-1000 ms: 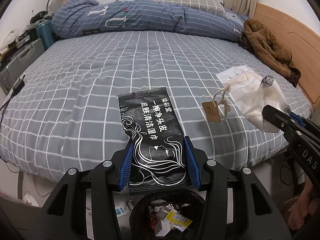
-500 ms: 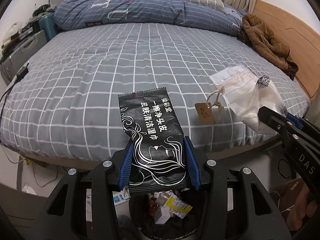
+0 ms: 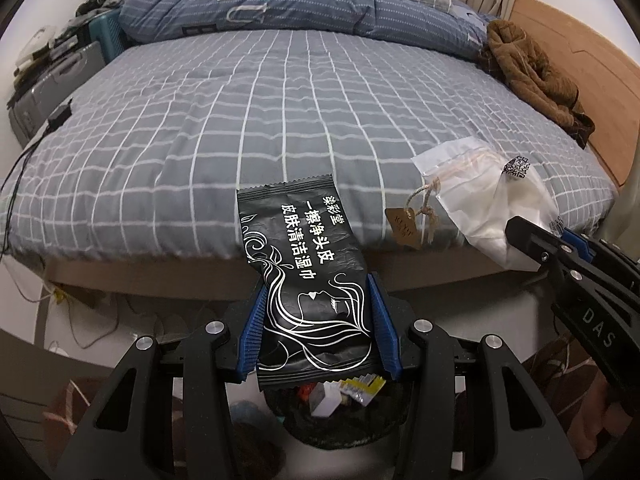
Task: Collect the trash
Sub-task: 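Carry the white pouch and black packet down over the trash bin, then open the right tool to drop the pouch while the left tool releases the black packet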
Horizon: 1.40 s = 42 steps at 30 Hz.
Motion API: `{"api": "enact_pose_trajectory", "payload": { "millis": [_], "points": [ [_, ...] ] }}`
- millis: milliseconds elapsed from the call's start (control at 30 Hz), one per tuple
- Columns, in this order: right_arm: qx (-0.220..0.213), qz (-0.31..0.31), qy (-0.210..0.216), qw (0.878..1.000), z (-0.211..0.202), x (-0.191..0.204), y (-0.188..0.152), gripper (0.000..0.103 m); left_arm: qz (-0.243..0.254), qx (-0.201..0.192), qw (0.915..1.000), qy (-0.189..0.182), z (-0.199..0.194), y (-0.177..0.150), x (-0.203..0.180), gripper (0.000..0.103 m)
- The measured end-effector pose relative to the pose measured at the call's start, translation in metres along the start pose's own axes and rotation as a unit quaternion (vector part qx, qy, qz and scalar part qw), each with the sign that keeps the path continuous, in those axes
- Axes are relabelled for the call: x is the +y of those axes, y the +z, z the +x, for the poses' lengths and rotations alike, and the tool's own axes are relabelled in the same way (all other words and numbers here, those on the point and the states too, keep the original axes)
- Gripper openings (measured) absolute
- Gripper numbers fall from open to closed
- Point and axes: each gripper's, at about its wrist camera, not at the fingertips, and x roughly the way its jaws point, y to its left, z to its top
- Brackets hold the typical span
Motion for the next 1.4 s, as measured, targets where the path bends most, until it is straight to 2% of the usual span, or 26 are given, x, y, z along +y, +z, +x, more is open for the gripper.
{"api": "enact_pose_trajectory", "payload": {
  "millis": [267, 467, 600, 800, 1100, 1233, 1300, 1367, 1400],
  "points": [
    [0.031, -0.001, -0.002, 1.000, -0.001, 0.008, -0.031, 0.025, -0.016, 0.032, 0.9994, 0.002, 0.001, -0.037, 0.012, 0.047],
    [0.068, -0.003, -0.003, 0.998, 0.014, 0.013, -0.057, 0.025, -0.016, 0.053, 0.9985, 0.001, 0.011, -0.058, 0.019, 0.047],
    [0.093, -0.002, -0.003, 0.996, 0.034, 0.010, -0.073, 0.025, -0.018, 0.056, 0.9983, -0.002, 0.026, -0.069, 0.025, 0.047],
    [0.142, -0.007, -0.005, 0.990, 0.072, 0.005, -0.098, 0.025, -0.014, 0.081, 0.9966, 0.000, 0.063, -0.080, 0.032, 0.047],
    [0.189, -0.013, -0.004, 0.982, 0.118, 0.014, -0.108, 0.026, -0.024, 0.113, 0.9933, 0.009, 0.101, -0.085, 0.045, 0.047],
    [0.195, -0.027, -0.002, 0.981, 0.126, 0.024, -0.112, 0.031, -0.031, 0.115, 0.9928, 0.013, 0.103, -0.089, 0.053, 0.047],
    [0.191, -0.030, -0.002, 0.981, 0.125, 0.028, -0.113, 0.037, -0.033, 0.116, 0.9926, 0.016, 0.104, -0.091, 0.055, 0.047],
    [0.186, -0.028, -0.003, 0.982, 0.123, 0.029, -0.111, 0.049, -0.033, 0.117, 0.9924, 0.016, 0.104, -0.092, 0.056, 0.047],
    [0.182, -0.027, -0.007, 0.983, 0.121, 0.028, -0.109, 0.052, -0.033, 0.118, 0.9923, 0.017, 0.104, -0.092, 0.056, 0.047]
  ]
}}
